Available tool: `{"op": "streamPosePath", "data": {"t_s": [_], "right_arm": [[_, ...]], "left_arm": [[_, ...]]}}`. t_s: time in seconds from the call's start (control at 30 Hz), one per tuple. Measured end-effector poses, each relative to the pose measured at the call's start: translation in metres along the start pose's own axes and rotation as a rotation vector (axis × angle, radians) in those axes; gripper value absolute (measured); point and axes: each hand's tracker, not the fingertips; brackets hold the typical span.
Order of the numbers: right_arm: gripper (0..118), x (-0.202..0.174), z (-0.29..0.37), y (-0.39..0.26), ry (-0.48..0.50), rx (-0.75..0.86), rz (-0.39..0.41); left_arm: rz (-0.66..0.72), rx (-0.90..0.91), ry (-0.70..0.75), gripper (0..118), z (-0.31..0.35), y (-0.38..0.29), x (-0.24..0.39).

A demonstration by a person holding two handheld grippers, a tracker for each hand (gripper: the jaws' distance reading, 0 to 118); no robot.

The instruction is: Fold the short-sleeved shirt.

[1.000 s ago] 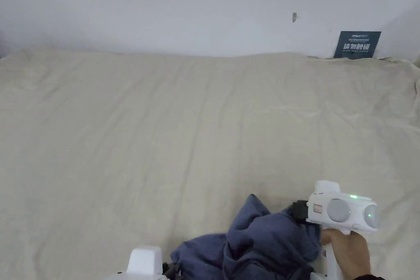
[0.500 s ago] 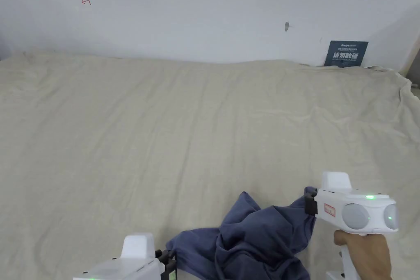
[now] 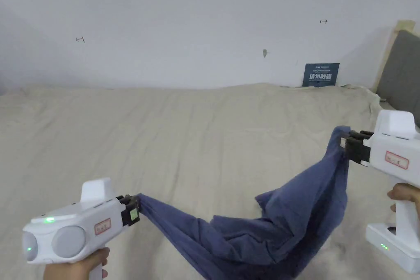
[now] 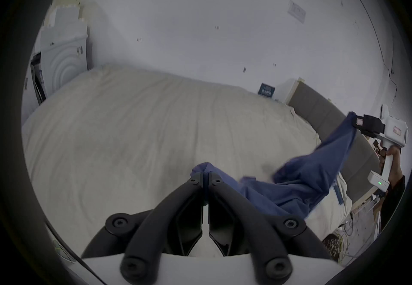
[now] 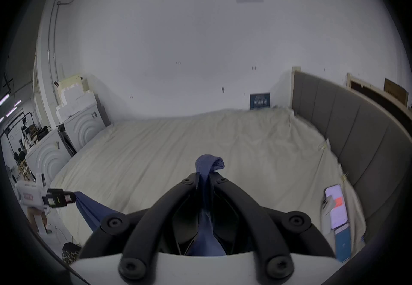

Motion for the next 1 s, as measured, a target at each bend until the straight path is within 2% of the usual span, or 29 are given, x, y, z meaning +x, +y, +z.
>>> {"op": "streamPosePath", "data": {"t_s": [0.1, 0.3, 0.57, 0.87, 1.0], "right_arm": [[6, 0.006, 0.013, 0.027, -0.02, 0.047, 0.006], [6, 0.008, 0.018, 0.083, -0.075, 0.137, 0.037], [6, -0.01, -0.015, 0.142, -0.2, 0.247, 0.117], [6, -0.019, -0.07, 0.165, -0.322, 0.315, 0.165], [6, -0.016, -0.093, 0.151, -0.329, 0.301, 0.13]], "left_arm": [[-0.002, 0.064, 0.022, 1, 0.009, 0.04, -0.009], [-0.097, 0.171, 0.137, 1, 0.024, 0.115, -0.01], [-0.163, 0.301, 0.222, 1, 0.022, 0.202, 0.01], [-0.235, 0.45, 0.343, 1, 0.0, 0.272, 0.016], [-0.228, 0.45, 0.356, 1, -0.022, 0.271, 0.006]]}}
